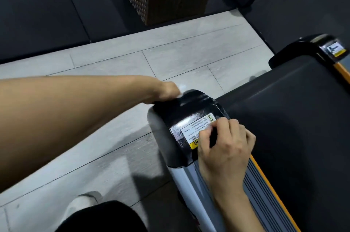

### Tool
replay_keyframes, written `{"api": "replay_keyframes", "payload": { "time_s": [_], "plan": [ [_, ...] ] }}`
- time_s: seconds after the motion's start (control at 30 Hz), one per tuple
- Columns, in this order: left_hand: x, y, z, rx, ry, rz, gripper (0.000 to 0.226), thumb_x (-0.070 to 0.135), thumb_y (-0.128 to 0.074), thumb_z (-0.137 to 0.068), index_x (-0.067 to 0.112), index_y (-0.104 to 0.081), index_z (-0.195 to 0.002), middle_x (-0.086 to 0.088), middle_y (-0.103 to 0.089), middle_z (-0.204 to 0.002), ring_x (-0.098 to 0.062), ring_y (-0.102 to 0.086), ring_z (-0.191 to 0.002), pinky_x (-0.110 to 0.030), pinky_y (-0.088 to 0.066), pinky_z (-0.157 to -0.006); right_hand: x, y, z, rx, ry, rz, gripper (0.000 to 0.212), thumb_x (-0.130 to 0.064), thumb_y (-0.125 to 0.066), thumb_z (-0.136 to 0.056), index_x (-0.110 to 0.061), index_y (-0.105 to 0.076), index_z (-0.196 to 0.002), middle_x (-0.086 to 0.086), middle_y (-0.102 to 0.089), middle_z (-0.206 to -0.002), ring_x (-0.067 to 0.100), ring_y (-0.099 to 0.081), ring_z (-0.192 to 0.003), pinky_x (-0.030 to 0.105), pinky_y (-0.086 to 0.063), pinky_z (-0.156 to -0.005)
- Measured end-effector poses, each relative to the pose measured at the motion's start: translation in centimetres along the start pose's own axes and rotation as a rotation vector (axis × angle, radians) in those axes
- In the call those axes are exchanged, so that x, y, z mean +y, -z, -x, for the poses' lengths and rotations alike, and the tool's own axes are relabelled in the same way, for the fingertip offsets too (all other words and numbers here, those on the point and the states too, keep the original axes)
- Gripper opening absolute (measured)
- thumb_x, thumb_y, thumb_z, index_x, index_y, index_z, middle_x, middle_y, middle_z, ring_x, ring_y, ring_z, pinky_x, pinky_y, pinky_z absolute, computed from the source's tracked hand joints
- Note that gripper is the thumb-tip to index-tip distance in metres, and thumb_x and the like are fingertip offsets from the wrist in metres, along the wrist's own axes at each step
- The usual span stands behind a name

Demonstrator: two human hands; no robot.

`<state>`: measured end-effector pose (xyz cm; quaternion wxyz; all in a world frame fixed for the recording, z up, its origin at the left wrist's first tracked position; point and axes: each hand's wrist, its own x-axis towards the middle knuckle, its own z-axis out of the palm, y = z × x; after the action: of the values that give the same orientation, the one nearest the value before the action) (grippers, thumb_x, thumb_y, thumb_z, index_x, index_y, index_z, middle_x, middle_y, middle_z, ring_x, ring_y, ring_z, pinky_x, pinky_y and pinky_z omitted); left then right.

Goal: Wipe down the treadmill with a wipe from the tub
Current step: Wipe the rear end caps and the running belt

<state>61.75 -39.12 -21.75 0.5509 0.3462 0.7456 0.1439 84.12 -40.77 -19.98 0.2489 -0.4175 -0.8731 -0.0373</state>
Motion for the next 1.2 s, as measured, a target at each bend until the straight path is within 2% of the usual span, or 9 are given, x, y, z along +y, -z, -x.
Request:
{"api": "replay_keyframes", "payload": {
  "time_s": [0.23, 0.4, 0.47, 0.53, 0.7, 0.8, 0.97, 1.1, 1.2],
  "plan": [
    [-2.2, 0.4, -2.7, -0.158, 0.114, 0.198, 0.027, 0.011, -0.040, -0.100, 0.006, -0.066, -0.097, -0.010, -0.074, -0.085, -0.023, -0.069, -0.073, -0.029, -0.055, -0.071, -0.3, 0.5, -0.1, -0.047, -0.020, -0.064, 0.011, -0.019, -0.054, -0.092, -0.015, -0.055, -0.081, -0.002, -0.046, -0.078, 0.018, -0.043, -0.072, 0.037, -0.039, -0.081],
    [1.4, -0.6, -1.3, 0.048, -0.284, -0.056, 0.033, 0.028, -0.033, -0.111, 0.013, -0.060, -0.100, -0.006, -0.063, -0.104, -0.021, -0.057, -0.093, -0.028, -0.042, -0.079, -0.3, 0.4, 0.1, -0.017, -0.030, -0.061, 0.010, -0.015, -0.056, -0.088, -0.013, -0.053, -0.079, 0.000, -0.046, -0.077, 0.021, -0.043, -0.072, 0.036, -0.038, -0.080],
    [1.3, -0.7, 0.1, 0.068, -0.401, -0.230, 0.040, 0.034, -0.029, -0.112, 0.015, -0.057, -0.134, -0.004, -0.060, -0.136, -0.023, -0.052, -0.127, -0.023, -0.035, -0.100, -0.3, 0.4, 0.0, -0.011, -0.038, -0.061, 0.010, -0.014, -0.056, -0.087, -0.013, -0.052, -0.078, 0.001, -0.046, -0.078, 0.021, -0.043, -0.073, 0.036, -0.037, -0.080],
    [1.0, -1.1, 1.7, 0.105, -0.514, -0.383, 0.049, 0.034, -0.030, -0.112, 0.021, -0.033, -0.159, 0.001, -0.031, -0.165, -0.014, -0.026, -0.151, -0.011, -0.016, -0.109, -0.3, 0.4, -0.1, -0.018, -0.046, -0.070, 0.010, -0.014, -0.057, -0.087, -0.014, -0.053, -0.078, 0.000, -0.047, -0.079, 0.021, -0.043, -0.074, 0.036, -0.036, -0.080],
    [0.3, -3.7, 4.7, 0.212, -0.790, -0.571, 0.055, 0.033, -0.034, -0.110, 0.020, -0.023, -0.162, -0.010, -0.009, -0.170, -0.018, -0.006, -0.157, -0.006, 0.006, -0.114, -0.2, 0.5, -0.2, -0.029, -0.097, -0.181, 0.010, -0.018, -0.055, -0.090, -0.016, -0.056, -0.081, -0.002, -0.050, -0.080, 0.021, -0.046, -0.074, 0.037, -0.037, -0.078],
    [-0.6, -5.5, 6.7, 0.217, -0.917, -0.677, 0.058, 0.036, -0.033, -0.107, 0.015, -0.028, -0.160, -0.014, -0.014, -0.169, -0.023, -0.008, -0.157, -0.018, 0.004, -0.124, 0.2, 1.0, -0.4, -0.014, -0.252, -0.404, 0.005, -0.014, -0.054, -0.091, -0.018, -0.055, -0.095, -0.004, -0.054, -0.089, 0.020, -0.052, -0.082, 0.038, -0.041, -0.081],
    [-1.4, -7.0, 9.7, 0.210, -0.800, -0.575, 0.069, 0.027, -0.053, -0.104, 0.016, -0.016, -0.161, -0.007, -0.032, -0.164, -0.015, -0.027, -0.149, -0.006, -0.009, -0.114, 0.0, 1.8, -0.5, 0.081, -0.294, -0.459, 0.024, -0.010, -0.061, -0.085, -0.018, -0.061, -0.107, -0.003, -0.055, -0.107, 0.018, -0.052, -0.097, 0.036, -0.039, -0.088],
    [0.7, -6.6, 10.7, 0.225, -0.725, -0.385, 0.084, 0.034, -0.074, -0.090, 0.019, -0.027, -0.157, -0.004, -0.031, -0.161, -0.011, -0.026, -0.150, -0.024, -0.028, -0.120, 0.3, 1.6, -0.2, 0.048, -0.173, -0.450, 0.020, -0.018, -0.057, -0.085, -0.017, -0.066, -0.103, -0.002, -0.065, -0.104, 0.020, -0.055, -0.098, 0.037, -0.039, -0.086],
    [1.8, -5.5, 11.5, 0.175, -0.645, -0.355, 0.092, 0.035, -0.080, -0.079, 0.023, -0.031, -0.156, 0.002, -0.039, -0.154, -0.004, -0.039, -0.137, -0.009, -0.031, -0.109, 0.4, 1.2, -0.2, -0.040, -0.122, -0.418, 0.021, -0.028, -0.054, -0.088, -0.015, -0.069, -0.095, 0.000, -0.067, -0.094, 0.026, -0.059, -0.089, 0.040, -0.043, -0.078]
  ]
}}
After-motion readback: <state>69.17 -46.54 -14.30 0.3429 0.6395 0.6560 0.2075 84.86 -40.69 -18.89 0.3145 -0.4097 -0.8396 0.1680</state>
